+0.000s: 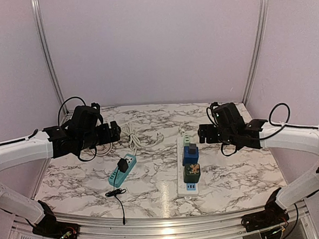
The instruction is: Pull the plug off the socket
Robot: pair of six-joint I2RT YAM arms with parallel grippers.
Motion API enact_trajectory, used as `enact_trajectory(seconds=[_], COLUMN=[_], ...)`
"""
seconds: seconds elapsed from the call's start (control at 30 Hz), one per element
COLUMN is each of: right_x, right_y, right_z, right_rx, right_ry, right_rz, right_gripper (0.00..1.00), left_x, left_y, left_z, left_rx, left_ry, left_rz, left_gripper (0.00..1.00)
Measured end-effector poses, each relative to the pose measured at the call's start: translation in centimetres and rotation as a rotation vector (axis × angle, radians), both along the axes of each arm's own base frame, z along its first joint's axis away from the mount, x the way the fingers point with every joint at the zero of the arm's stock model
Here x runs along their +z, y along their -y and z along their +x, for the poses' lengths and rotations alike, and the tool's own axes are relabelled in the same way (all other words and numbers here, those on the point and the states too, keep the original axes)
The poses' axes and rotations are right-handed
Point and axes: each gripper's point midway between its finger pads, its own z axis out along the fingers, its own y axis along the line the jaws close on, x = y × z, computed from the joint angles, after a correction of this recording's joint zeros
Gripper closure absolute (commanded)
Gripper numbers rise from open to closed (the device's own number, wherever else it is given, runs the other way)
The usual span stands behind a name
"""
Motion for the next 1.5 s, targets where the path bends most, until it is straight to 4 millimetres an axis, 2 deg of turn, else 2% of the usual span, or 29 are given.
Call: enact_trajectory(seconds=[0.2, 0.37, 0.53, 0.67, 0.87, 0.97, 1.13, 1.5], right_x=[-0.7, -1.6, -3.3, -3.6, -2.7, -2.4, -2.7, -3.7], right_y=[-2.0, -4.7, -6.7, -6.9, -6.8, -6.8, -6.5, -7.4], right_z=[-1.0, -2.6, -3.7, -4.0, -4.2, -4.3, -4.6, -4.6], right_rx=[0.043, 0.101, 0.127, 0.105, 0.062, 0.043, 0.015, -0.015], right_ry=[-0.062, -0.112, -0.171, -0.212, -0.238, -0.252, -0.276, -0.315], right_rz=[-0.002, -0.011, -0.049, -0.054, -0.024, -0.011, -0.004, -0.024], right_gripper=[0.09, 0.10, 0.20, 0.24, 0.40, 0.44, 0.56, 0.60], left_x=[-1.3, -1.4, -1.7, -2.1, -3.1, -3.7, -4.4, -4.9], left_y=[1.1, 1.8, 2.2, 2.6, 4.0, 4.6, 5.1, 7.5], left_z=[-0.4, -0.7, -1.0, -1.1, -1.5, -1.7, -1.9, -1.9], left_rx=[-0.044, -0.072, -0.093, -0.113, -0.166, -0.188, -0.209, -0.292], left_ry=[-0.053, -0.075, -0.090, -0.104, -0.129, -0.143, -0.161, -0.179], left_rz=[-0.022, -0.053, -0.067, -0.070, -0.071, -0.071, -0.066, -0.093], left_gripper=[0.01, 0.01, 0.01, 0.01, 0.01, 0.01, 0.01, 0.01])
